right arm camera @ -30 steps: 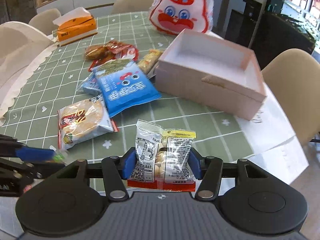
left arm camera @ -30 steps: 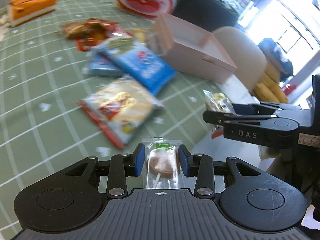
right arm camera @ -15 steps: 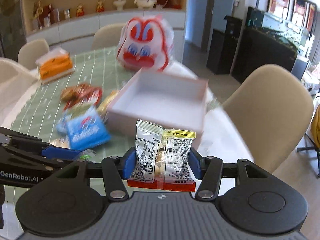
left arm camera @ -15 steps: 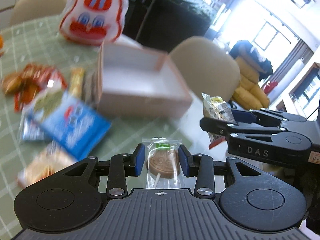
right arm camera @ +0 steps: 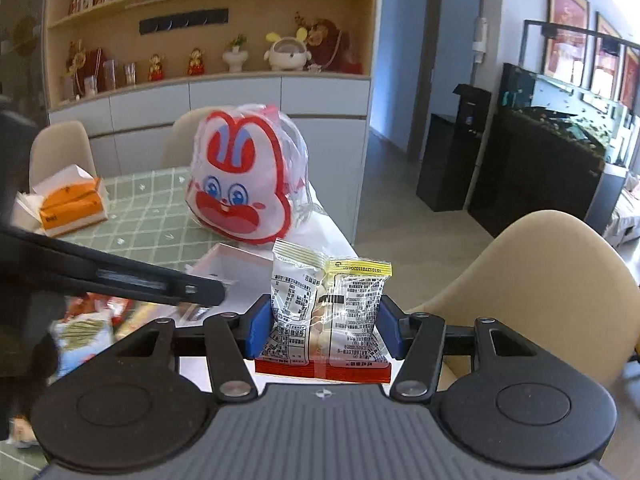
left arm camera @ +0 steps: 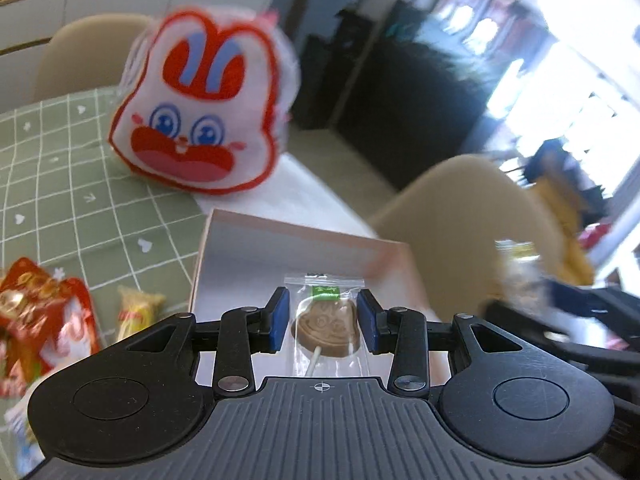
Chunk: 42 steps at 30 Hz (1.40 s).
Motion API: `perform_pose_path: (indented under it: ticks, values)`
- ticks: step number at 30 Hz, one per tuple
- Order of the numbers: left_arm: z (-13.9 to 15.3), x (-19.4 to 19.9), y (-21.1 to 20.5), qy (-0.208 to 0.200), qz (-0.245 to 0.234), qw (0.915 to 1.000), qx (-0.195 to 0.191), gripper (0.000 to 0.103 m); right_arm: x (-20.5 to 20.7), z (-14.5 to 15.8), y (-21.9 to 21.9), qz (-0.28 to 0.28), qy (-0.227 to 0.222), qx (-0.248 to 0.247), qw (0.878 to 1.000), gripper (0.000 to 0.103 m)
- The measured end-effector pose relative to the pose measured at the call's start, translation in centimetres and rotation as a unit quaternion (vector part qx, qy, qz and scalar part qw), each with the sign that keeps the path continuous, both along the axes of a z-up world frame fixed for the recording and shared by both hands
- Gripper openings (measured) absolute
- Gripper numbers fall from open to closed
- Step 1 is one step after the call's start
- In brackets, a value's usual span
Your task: Organize snacks
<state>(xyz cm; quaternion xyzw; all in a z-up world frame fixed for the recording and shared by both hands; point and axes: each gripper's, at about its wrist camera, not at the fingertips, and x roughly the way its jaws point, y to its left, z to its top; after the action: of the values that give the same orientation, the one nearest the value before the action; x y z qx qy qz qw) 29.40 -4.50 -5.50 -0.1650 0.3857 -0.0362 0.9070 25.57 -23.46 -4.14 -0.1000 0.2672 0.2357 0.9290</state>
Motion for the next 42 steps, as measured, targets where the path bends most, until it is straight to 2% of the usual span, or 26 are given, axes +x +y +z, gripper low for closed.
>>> perform_pose_path:
  ticks: [4,8,12,14,16,18,20,26,31,33,37,42]
  values:
    - [-4.0,2.7,-1.7,0.04,-0.003,0.9992,-0.008,0.045,3.6,-1.0,0.0,0.005,0.012,-0.011,1.0,0.055]
    - [-4.9,2.1,-2.8,0.037,-0.018,0.9989,-0.024,0.045,6.5,-2.1,0.2,0.016,0.034,-0.012,0.999,0.055]
    - [-4.2,0.6,-1.4,0.024,-0.001,0.9992,-0.031,0.045,7.8,-3.6,1.0,0.032,0.062,-0.007,0.998,0.055]
    - [-3.5,-0.6,0.1,0.018,0.024,0.999,-0.033,0.044,8.1,-4.3,1.9,0.043,0.078,-0.001,0.996,0.055]
    - [-2.6,-2.7,2.1,0.007,0.059,0.9977,-0.032,0.044,8.4,-4.9,2.6,0.068,0.103,0.019,0.992,0.056]
    - [-1.9,-5.1,4.1,-0.008,0.079,0.9963,-0.033,0.044,9.0,-5.3,3.5,0.082,0.133,0.033,0.987,0.061]
    - [-1.4,-7.8,6.5,-0.019,0.09,0.9953,-0.029,0.044,8.7,-5.2,3.9,0.075,0.136,0.037,0.987,0.062]
    - [-1.6,-14.3,12.5,-0.005,0.105,0.9942,-0.025,0.044,4.3,-4.3,5.0,0.071,0.099,0.009,0.993,0.064]
    - [-3.1,-17.1,14.5,0.031,0.059,0.9978,0.0,0.044,-2.1,-3.9,5.8,0.086,0.083,0.004,0.993,0.07]
    - [-3.6,-18.0,14.7,0.047,0.032,0.9983,0.008,0.044,-4.6,-4.4,6.3,0.086,0.091,0.007,0.992,0.07]
    - [-4.9,-19.0,15.0,0.07,0.005,0.9975,0.013,0.044,-9.1,-6.4,7.6,0.092,0.137,0.018,0.986,0.07]
    - [-5.4,-21.0,14.0,0.073,-0.052,0.9955,0.031,0.045,-12.2,-8.1,9.6,0.088,0.151,-0.003,0.985,0.07]
